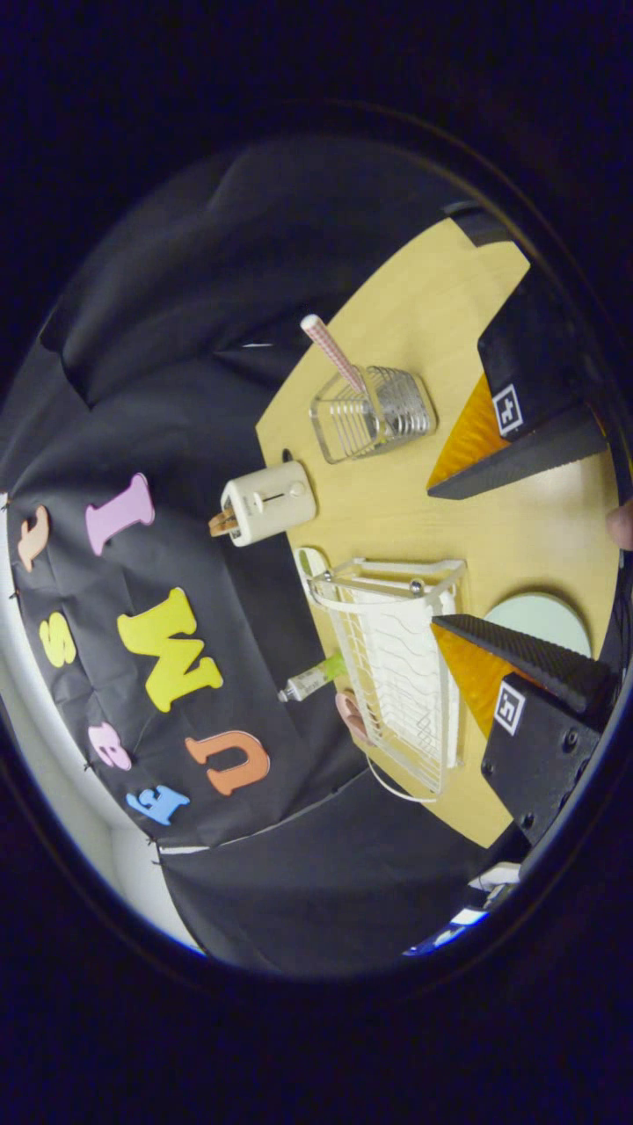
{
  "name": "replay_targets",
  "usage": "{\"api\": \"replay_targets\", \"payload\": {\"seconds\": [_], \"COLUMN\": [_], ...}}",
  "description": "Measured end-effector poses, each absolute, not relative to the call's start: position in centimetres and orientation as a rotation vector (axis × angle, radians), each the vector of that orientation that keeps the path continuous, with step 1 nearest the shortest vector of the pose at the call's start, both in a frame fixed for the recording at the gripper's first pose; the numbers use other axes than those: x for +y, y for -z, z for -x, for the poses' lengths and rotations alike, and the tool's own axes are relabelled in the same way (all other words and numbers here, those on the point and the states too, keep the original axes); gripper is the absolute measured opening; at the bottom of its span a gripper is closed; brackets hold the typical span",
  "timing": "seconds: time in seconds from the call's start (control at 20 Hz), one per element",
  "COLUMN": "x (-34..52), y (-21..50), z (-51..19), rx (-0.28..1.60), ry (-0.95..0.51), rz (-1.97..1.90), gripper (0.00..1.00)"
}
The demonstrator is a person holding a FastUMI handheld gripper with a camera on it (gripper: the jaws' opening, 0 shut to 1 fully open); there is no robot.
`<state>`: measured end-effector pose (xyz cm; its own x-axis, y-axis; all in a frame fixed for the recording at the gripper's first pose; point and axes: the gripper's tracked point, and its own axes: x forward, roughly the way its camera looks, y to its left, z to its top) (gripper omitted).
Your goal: Take the plate from the dish rack, then take the spoon from the basket and place it into the plate.
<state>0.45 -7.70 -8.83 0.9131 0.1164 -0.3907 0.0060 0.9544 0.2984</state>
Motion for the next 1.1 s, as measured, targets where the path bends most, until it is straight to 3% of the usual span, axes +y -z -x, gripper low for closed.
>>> {"api": "replay_targets", "payload": {"seconds": [0.55, 0.9, 1.0, 1.1], "x": [-20.4, -22.4, -22.5, -22.3], "y": [9.6, 11.2, 11.3, 11.2], "z": [-1.8, -7.1, -8.4, -9.3], "rx": [0.217, 0.224, 0.220, 0.217], "ry": [0.131, 0.053, 0.037, 0.031], "rz": [-0.135, -0.192, -0.184, -0.182], "gripper": [0.89, 0.87, 0.80, 0.64]}}
